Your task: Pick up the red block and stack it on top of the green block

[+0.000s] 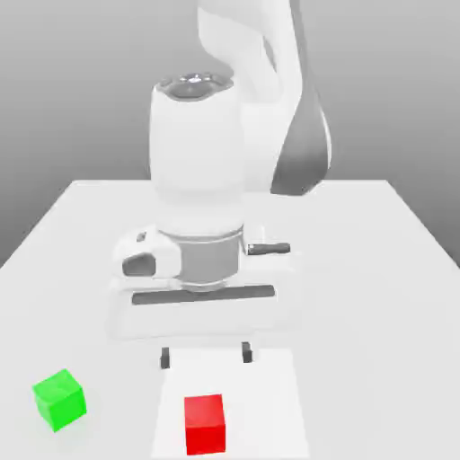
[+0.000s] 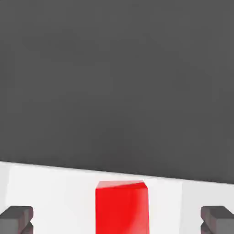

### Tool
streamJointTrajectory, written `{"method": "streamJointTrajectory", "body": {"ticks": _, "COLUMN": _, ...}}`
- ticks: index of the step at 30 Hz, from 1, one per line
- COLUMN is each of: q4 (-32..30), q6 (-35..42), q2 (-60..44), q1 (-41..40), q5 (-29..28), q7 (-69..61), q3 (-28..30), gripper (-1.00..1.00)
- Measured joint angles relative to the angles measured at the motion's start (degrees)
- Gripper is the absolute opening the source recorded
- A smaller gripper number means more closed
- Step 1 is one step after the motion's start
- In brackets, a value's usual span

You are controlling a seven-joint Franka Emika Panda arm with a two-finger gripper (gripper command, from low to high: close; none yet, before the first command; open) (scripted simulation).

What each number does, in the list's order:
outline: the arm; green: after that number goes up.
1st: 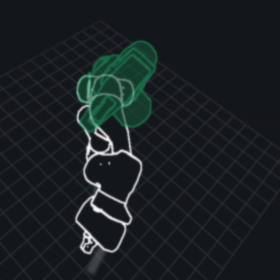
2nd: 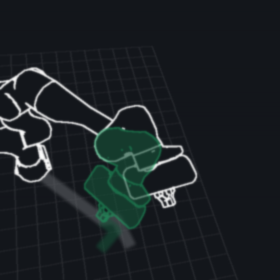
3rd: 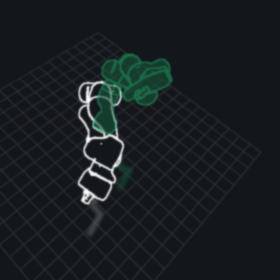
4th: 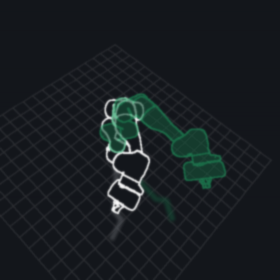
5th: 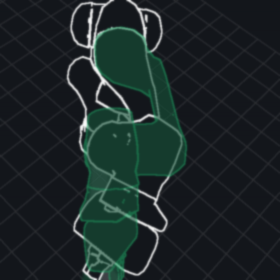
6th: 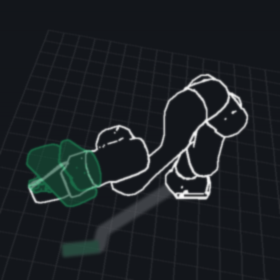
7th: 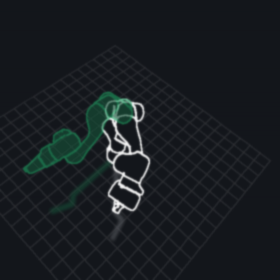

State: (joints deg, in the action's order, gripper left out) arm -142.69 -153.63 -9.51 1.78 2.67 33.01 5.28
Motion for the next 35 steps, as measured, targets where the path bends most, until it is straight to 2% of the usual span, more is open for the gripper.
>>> {"method": "streamJointTrajectory", "body": {"ticks": 5, "q4": 0.98, "q6": -7.93, "q2": -10.37, "q1": -1.05, "q5": 1.58, "q7": -1.55, "q3": -1.28, "gripper": 0.0}}
{"method": "streamJointTrajectory", "body": {"ticks": 6, "q4": 1.19, "q6": -9.07, "q2": -11.74, "q1": -1.27, "q5": 1.84, "q7": -1.74, "q3": -1.56, "gripper": -1.0}}
{"method": "streamJointTrajectory", "body": {"ticks": 13, "q4": 1.18, "q6": -9.03, "q2": -11.73, "q1": -1.31, "q5": 1.73, "q7": -1.65, "q3": -1.6, "gripper": -1.0}}
{"method": "streamJointTrajectory", "body": {"ticks": 18, "q4": -0.19, "q6": -1.58, "q2": -2.88, "q1": -0.86, "q5": -0.14, "q7": -0.34, "q3": -0.38, "gripper": -1.0}}
{"method": "streamJointTrajectory", "body": {"ticks": 26, "q4": 1.16, "q6": 4.73, "q2": 1.77, "q1": -12.24, "q5": 1.19, "q7": -4.04, "q3": 10.38, "gripper": -1.0}}
{"method": "streamJointTrajectory", "body": {"ticks": 31, "q4": 1.88, "q6": -1.64, "q2": -5.67, "q1": -15.66, "q5": 6.58, "q7": -8.33, "q3": 9.38, "gripper": -1.0}}
{"method": "streamJointTrajectory", "body": {"ticks": 32, "q4": 1.96, "q6": -2.88, "q2": -7.05, "q1": -16.19, "q5": 7.41, "q7": -8.94, "q3": 8.76, "gripper": 1.0}}
{"method": "streamJointTrajectory", "body": {"ticks": 35, "q4": 1.96, "q6": -2.88, "q2": -7.05, "q1": -16.19, "q5": 7.41, "q7": -8.94, "q3": 8.76, "gripper": 1.0}}
